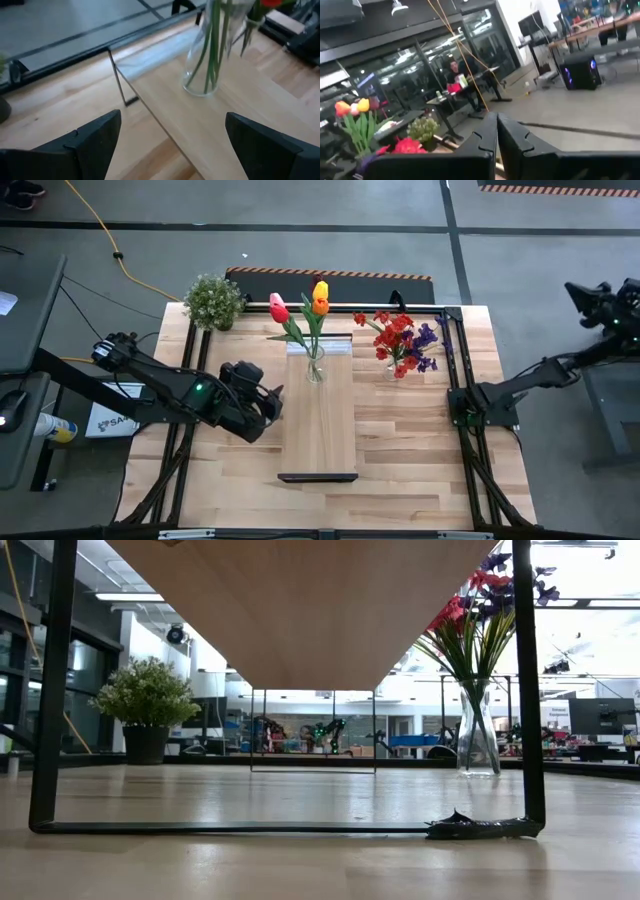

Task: Pick and place flowers into a vace then onto a shelf
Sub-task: Put the transparent vase with flowers on the shelf

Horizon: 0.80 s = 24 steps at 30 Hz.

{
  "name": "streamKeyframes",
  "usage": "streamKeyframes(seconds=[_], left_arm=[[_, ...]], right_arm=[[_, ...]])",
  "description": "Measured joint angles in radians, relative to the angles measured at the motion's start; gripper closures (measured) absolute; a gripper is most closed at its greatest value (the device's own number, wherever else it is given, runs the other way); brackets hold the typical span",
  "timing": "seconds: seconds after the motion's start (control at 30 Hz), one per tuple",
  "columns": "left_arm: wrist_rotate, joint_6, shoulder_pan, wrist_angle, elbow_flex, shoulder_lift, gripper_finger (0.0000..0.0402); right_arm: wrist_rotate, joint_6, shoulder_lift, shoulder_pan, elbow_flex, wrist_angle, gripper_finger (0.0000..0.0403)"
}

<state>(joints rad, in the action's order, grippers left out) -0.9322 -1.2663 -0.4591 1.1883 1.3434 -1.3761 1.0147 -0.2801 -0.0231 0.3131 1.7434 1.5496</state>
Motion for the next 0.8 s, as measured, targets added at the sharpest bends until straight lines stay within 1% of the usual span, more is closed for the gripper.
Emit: streamKeyframes(seconds=[0.07,0.13,0.3,0.37,0.53,0.7,0.8], left_arm=[[-0.020,0.000,0.000,0.001,0.000,0.009,0.0011],[-0.024,0.000,0.000,-0.002,0.000,0.019,0.0009],[-0.024,0.000,0.000,-0.003,0.000,0.030,0.0011],[-0.024,0.002,0.000,-0.003,0.000,0.034,0.0011],[-0.021,0.002,0.000,0.025,0.000,0.034,0.0010],[0.007,-0.002,0.000,0.054,0.000,0.034,0.0010],[0.017,-0.040,-0.012,0.090,0.000,0.034,0.0009]], right_arm=[[-0.020,-0.032,0.000,-0.028,0.000,0.019,0.0397],[-0.055,0.011,0.000,-0.060,-0.003,0.016,0.0400],[-0.196,-0.009,0.007,-0.132,-0.037,0.020,0.0401],[-0.225,-0.039,0.008,-0.160,-0.056,0.020,0.0401],[-0.314,-0.061,0.008,-0.238,-0.146,0.021,0.0401],[-0.359,-0.107,0.009,-0.306,-0.254,0.022,0.0402],[-0.383,-0.130,0.010,-0.342,-0.316,0.022,0.0401]])
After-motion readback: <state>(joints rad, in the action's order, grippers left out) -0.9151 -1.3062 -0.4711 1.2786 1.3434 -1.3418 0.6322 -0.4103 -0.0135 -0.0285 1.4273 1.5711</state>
